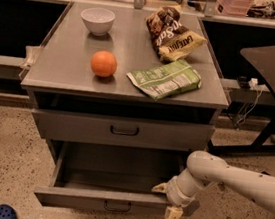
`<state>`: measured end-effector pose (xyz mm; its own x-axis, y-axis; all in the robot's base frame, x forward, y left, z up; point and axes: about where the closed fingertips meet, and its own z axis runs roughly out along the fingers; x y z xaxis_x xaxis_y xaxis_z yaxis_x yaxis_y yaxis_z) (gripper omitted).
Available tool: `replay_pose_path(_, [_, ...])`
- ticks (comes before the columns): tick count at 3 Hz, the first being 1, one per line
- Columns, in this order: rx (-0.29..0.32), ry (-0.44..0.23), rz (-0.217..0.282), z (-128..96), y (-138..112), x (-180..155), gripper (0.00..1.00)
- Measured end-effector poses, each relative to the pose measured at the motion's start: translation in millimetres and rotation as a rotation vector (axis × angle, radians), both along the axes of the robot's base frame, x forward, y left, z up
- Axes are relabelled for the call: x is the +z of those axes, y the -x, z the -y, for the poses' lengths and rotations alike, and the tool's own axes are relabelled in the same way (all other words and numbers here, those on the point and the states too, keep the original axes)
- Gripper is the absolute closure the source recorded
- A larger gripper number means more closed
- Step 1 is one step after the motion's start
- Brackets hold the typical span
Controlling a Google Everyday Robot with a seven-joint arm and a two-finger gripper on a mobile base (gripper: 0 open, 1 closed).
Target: Open middle drawer
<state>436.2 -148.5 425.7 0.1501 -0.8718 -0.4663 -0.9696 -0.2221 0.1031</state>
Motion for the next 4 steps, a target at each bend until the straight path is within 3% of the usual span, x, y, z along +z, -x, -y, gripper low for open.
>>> replay_pose_path(1, [0.034, 0.022, -0.011, -4, 25, 6, 0.26])
replay_pose_path(2, [0.048, 0.031, -0.017, -4, 39, 13, 0.26])
replay_pose_path(4, [0.047, 0.022, -0.058, 3, 74, 23, 0.34])
